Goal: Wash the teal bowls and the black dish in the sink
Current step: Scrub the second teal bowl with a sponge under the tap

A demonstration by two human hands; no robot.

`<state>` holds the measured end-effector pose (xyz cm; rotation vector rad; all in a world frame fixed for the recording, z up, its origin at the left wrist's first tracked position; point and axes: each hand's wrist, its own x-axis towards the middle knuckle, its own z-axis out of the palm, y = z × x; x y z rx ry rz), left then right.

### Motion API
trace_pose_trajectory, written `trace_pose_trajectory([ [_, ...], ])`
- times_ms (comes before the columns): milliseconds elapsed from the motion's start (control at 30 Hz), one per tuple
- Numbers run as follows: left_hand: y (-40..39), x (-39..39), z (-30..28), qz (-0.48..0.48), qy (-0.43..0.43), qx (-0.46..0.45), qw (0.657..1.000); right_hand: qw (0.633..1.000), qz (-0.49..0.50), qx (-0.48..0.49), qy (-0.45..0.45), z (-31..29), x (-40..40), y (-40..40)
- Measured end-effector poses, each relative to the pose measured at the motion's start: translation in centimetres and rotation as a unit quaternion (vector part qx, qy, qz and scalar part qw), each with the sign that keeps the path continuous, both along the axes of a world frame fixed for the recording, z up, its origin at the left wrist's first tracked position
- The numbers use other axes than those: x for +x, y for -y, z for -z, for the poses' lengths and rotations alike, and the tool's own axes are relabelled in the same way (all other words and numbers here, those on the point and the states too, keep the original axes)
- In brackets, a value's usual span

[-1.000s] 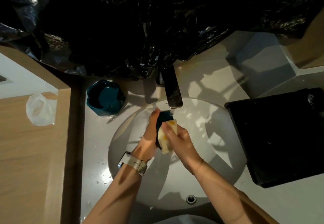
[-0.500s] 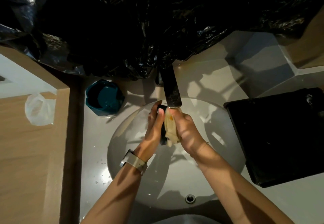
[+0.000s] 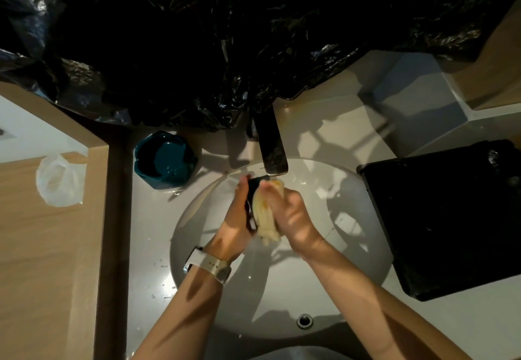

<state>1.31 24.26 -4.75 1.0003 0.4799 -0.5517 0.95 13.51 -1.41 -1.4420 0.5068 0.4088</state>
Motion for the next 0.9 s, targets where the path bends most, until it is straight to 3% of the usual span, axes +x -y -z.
trace_pose_trajectory([
  [33, -0.2, 0.1, -0.2, 0.013, -0.022, -0.028, 0.999, 1.0, -0.005, -0.006, 0.028, 0.2, -0.5, -0.4],
  [100, 0.1, 0.3, -0.2, 0.044, -0.024, 0.016, 0.999, 0.999, 0.009, 0.004, 0.038, 0.3, -1.2, -0.8],
  [200, 1.1, 0.0, 0.3, 0.028, 0.035, 0.155, 0.987, 0.996, 0.05, 0.039, -0.055, -0.3, -0.4, -0.5],
  [267, 1.3, -0.4, 0.6, 0.02, 0.083, 0.18, 0.98, 0.992, 0.044, 0.056, -0.106, -0.8, 0.2, -0.1],
  [333, 1.1, -0.8, 0.1, 0.011, 0.079, 0.104, 0.991, 0.994, 0.05, 0.045, -0.085, -0.8, 0.2, -0.2],
  [400, 0.6, -0.6, 0.1, -0.001, 0.018, -0.015, 1.0, 0.997, 0.064, 0.038, -0.02, -0.3, -0.3, -0.6],
  [500, 0.2, 0.0, -0.5, 0.009, -0.005, -0.054, 0.999, 0.997, 0.055, 0.018, 0.05, 0.1, -1.3, -1.1],
  [633, 1.1, 0.0, -0.5, 0.027, 0.016, 0.084, 0.996, 0.997, 0.042, 0.04, -0.055, -0.6, -0.2, -0.4],
  [733, 1.4, -0.1, 0.6, -0.022, 0.067, 0.171, 0.983, 0.983, 0.059, 0.081, -0.155, -1.3, 0.8, 0.1],
  [800, 0.8, 0.0, 0.2, -0.017, 0.065, 0.146, 0.987, 0.988, 0.065, 0.076, -0.114, -0.8, 0.7, 0.0],
  [900, 0.2, 0.6, -0.4, 0.038, -0.006, 0.058, 0.998, 0.998, 0.049, 0.029, 0.013, 0.2, -0.3, -0.4],
])
